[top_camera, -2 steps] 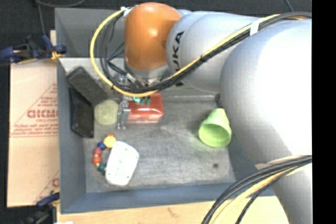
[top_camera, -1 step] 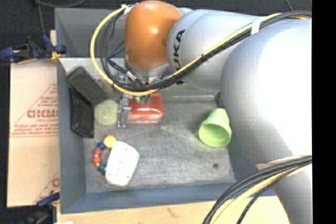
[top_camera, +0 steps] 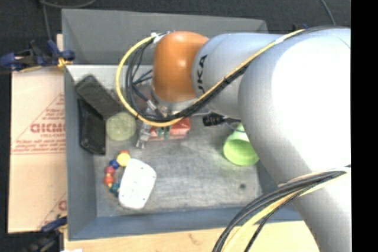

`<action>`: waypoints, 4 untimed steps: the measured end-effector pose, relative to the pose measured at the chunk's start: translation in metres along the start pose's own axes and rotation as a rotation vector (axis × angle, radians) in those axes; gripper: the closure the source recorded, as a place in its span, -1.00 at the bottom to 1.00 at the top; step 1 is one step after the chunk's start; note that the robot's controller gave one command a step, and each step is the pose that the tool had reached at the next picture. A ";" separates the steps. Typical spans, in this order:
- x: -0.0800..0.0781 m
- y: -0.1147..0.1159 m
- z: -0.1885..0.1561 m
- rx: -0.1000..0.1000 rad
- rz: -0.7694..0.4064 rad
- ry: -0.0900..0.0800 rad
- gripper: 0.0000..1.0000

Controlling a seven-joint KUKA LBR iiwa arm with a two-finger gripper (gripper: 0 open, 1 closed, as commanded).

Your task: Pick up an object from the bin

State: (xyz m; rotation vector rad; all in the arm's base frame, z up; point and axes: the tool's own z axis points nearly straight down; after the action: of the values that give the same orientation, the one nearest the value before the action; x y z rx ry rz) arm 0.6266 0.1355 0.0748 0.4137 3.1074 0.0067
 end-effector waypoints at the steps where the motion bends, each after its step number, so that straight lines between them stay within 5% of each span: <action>1: 0.000 -0.001 0.002 0.000 0.001 0.000 -1.00; 2: 0.000 -0.001 0.002 0.000 0.001 0.000 -1.00; 3: 0.014 0.026 -0.010 0.005 0.076 0.002 -1.00; 4: 0.037 0.040 -0.022 0.007 0.120 0.003 1.00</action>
Offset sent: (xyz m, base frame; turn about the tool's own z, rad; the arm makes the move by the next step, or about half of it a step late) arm 0.0000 0.0000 0.0000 0.0000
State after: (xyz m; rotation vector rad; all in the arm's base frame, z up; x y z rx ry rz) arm 0.6012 0.1834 0.0972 0.5999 3.0814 -0.0032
